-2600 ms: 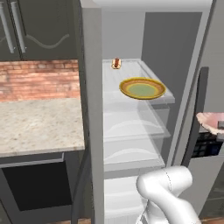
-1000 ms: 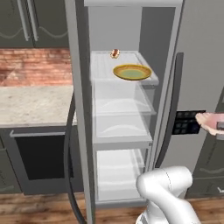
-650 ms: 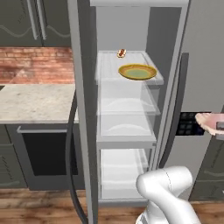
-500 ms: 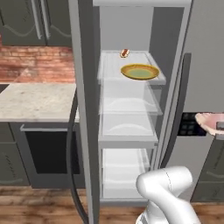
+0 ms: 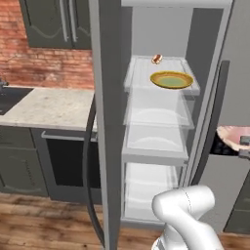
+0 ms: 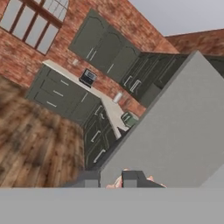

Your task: Retrieve the steak from the fridge and place it on the saucepan with marinade on the stove.

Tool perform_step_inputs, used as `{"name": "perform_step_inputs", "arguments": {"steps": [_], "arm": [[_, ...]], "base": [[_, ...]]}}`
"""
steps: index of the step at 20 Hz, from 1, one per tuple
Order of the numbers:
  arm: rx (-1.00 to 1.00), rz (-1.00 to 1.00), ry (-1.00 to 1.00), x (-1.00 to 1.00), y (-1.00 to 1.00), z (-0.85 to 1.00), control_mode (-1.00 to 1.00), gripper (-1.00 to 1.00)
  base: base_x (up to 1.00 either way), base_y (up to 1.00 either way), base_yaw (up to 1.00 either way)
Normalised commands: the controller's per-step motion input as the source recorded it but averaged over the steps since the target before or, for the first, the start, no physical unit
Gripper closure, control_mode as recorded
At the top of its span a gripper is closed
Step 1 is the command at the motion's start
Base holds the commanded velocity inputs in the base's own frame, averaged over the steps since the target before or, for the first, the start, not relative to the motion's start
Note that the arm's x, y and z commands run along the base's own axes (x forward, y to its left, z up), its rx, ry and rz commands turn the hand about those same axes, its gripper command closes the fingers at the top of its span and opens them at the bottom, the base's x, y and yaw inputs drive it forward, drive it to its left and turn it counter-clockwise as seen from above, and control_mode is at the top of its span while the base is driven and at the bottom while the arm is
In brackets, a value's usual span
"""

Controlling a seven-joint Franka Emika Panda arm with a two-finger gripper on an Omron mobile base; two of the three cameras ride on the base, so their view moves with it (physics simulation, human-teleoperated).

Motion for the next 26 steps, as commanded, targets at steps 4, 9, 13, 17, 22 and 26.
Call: {"name": "perform_step_inputs", "arguments": {"steps": [4,9,13,17,22,26], "arm": [[0.00,0.00,0.00,0.00,0.00,0.00,1.00,1.00],[0.00,0.00,0.00,0.00,0.00,0.00,1.00,1.00],[0.00,0.00,0.00,0.00,0.00,0.00,1.00,1.00],[0.00,0.00,0.00,0.00,0.00,0.00,1.00,1.00],[0.00,0.00,0.00,0.00,0.00,0.00,1.00,1.00],[0.00,0.00,0.00,0.00,0.00,0.00,1.00,1.00]], "base": [[-0.12,-0.15,0.31],[-0.13,-0.06,0.35],[-0.14,-0.05,0.38],[-0.13,0.00,0.39],[-0.13,-0.01,0.39],[-0.12,-0.05,0.39]]}}
